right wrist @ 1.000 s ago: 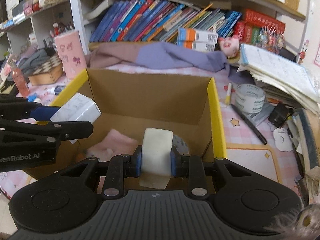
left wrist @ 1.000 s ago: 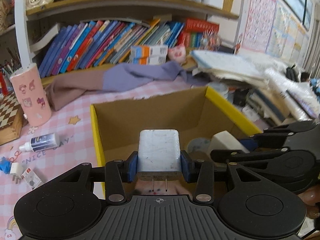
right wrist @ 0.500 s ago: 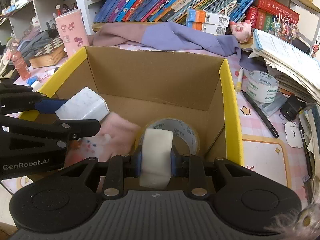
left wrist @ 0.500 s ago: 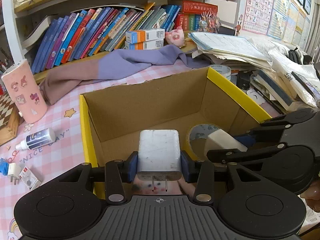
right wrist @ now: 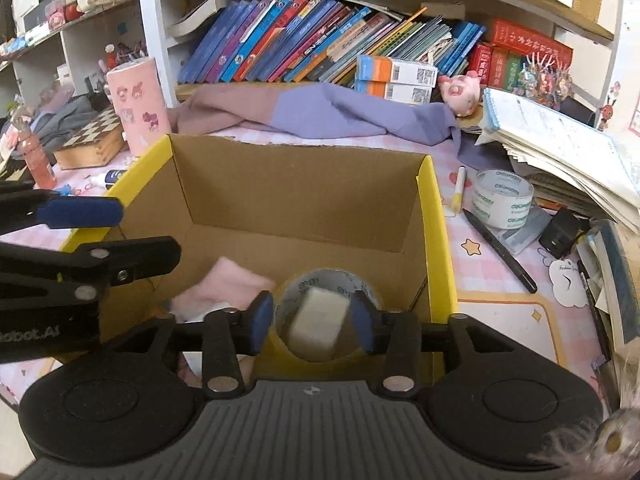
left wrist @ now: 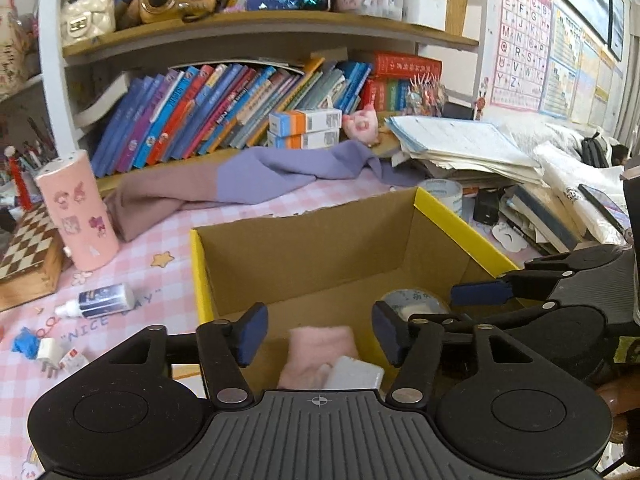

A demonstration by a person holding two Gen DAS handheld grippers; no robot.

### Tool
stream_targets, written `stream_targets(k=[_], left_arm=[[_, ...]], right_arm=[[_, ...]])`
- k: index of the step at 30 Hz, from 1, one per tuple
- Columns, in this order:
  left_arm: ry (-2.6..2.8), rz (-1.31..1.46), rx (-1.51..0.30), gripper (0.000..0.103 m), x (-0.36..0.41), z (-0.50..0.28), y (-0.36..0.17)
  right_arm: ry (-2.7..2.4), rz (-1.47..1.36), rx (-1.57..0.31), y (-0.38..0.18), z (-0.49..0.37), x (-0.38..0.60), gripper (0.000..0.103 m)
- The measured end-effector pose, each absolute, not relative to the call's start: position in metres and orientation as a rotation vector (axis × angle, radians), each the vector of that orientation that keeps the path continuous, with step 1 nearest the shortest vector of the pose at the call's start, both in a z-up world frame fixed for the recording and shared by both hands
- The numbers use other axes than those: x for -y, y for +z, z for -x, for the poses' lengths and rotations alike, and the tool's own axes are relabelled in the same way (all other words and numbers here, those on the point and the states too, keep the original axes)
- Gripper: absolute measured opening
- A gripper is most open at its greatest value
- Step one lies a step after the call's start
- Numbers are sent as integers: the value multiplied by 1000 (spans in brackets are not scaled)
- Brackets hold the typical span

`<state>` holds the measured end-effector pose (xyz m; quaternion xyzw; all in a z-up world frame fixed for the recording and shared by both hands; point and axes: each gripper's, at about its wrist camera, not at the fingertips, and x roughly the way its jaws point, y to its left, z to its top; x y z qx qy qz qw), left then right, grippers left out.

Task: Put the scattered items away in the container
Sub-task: 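Lower both tools into the box and open them to release charger and sponge, then withdraw both open tools from the box and move back toward the table items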

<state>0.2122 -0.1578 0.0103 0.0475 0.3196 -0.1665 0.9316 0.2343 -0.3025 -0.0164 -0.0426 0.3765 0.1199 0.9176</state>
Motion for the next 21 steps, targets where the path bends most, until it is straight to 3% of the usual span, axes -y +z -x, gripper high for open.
stream_targets(k=[21], left_arm=[[-388, -38, -591, 75, 121, -147, 22]], right_arm=[[82, 74, -656, 15, -146, 288, 52]])
